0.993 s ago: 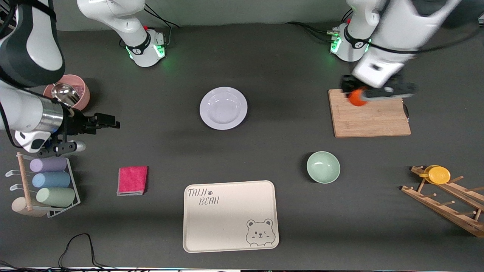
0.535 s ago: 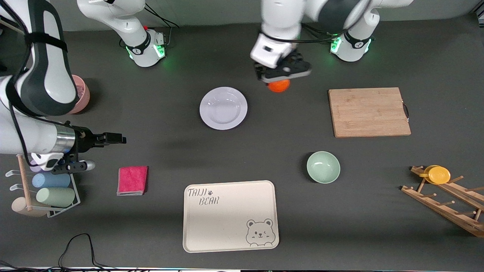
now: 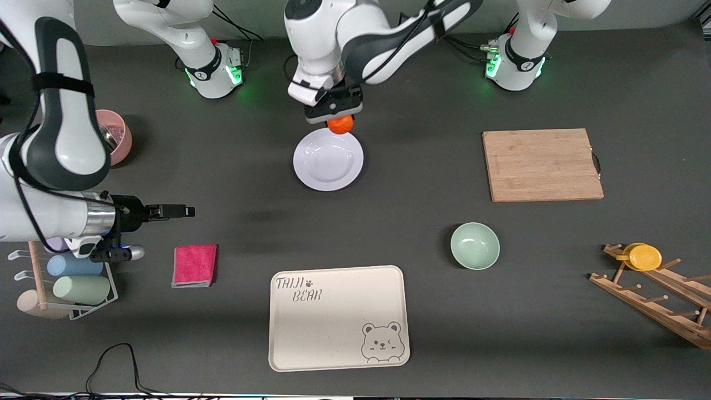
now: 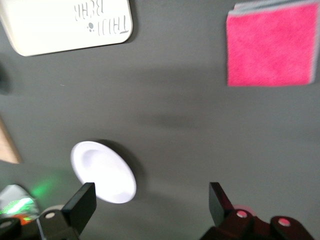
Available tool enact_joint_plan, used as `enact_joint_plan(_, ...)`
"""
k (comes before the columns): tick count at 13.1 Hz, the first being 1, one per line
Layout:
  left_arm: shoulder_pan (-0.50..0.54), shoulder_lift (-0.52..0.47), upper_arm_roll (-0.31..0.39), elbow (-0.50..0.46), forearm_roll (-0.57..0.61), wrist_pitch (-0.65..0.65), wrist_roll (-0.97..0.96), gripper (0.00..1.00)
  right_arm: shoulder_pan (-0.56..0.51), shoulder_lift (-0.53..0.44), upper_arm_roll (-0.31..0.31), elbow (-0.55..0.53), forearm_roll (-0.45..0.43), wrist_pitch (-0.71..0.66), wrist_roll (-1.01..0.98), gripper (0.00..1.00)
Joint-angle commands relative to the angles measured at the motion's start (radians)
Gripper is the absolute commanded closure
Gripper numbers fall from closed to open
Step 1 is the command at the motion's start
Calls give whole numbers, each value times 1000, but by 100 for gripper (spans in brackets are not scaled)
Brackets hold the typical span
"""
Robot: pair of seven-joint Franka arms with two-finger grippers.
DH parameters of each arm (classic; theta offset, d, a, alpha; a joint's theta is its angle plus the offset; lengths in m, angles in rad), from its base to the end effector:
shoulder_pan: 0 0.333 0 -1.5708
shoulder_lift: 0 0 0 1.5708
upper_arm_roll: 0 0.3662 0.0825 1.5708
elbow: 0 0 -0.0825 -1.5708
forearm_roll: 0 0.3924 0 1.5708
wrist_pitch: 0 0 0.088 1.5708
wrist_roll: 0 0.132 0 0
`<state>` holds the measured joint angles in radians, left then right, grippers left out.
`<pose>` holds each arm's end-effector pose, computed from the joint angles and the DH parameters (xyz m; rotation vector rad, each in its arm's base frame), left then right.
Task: Place orange and plate with both arms
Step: 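Carry the orange with the left gripper over the white plate, then release the orange onto the plate while the right gripper approaches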
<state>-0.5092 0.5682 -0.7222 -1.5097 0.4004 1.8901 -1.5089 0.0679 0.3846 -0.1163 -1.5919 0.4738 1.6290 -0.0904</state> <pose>0.3537 -0.6185 0.4064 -3.0828 -0.3312 -0.0048 0.6520 0.0356 0.4201 -2.6678 0.0914 0.4204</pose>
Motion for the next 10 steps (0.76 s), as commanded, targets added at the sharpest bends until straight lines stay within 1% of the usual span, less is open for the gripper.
enact_joint_plan(1, -34, 108, 41, 48, 47, 91, -16, 48, -52, 33, -2, -8, 121, -32, -58, 0)
enact_joint_plan(2, -61, 130, 70, 48, 54, 127, -25, 48, -65, 37, 0, -8, 132, -40, -89, 0)
enact_joint_plan(3, -95, 148, 110, 46, 55, 153, -30, 48, -88, 48, 0, -11, 170, -44, -109, 0)
enact_joint_plan(4, -133, 163, 150, 43, 54, 181, -33, 48, -94, 57, 0, -8, 204, -73, -130, 0)
enact_joint_plan(5, -173, 185, 196, 39, 52, 216, -36, 48, -86, 59, 0, -8, 219, -74, -135, 0)
enact_joint_plan(6, -205, 209, 222, 40, 54, 242, -51, 48, -85, 66, 1, -10, 242, -75, -137, 0)
enact_joint_plan(7, -231, 231, 243, 39, 54, 265, -65, 48, -86, 77, 1, -14, 294, -78, -141, 0)
enact_joint_plan(9, -271, 257, 282, 39, 54, 294, -67, 48, -89, 79, 0, -54, 363, -48, -292, 0)
enact_joint_plan(10, -284, 266, 294, 40, 54, 308, -68, 48, -97, 79, 0, -87, 380, -44, -342, 0)
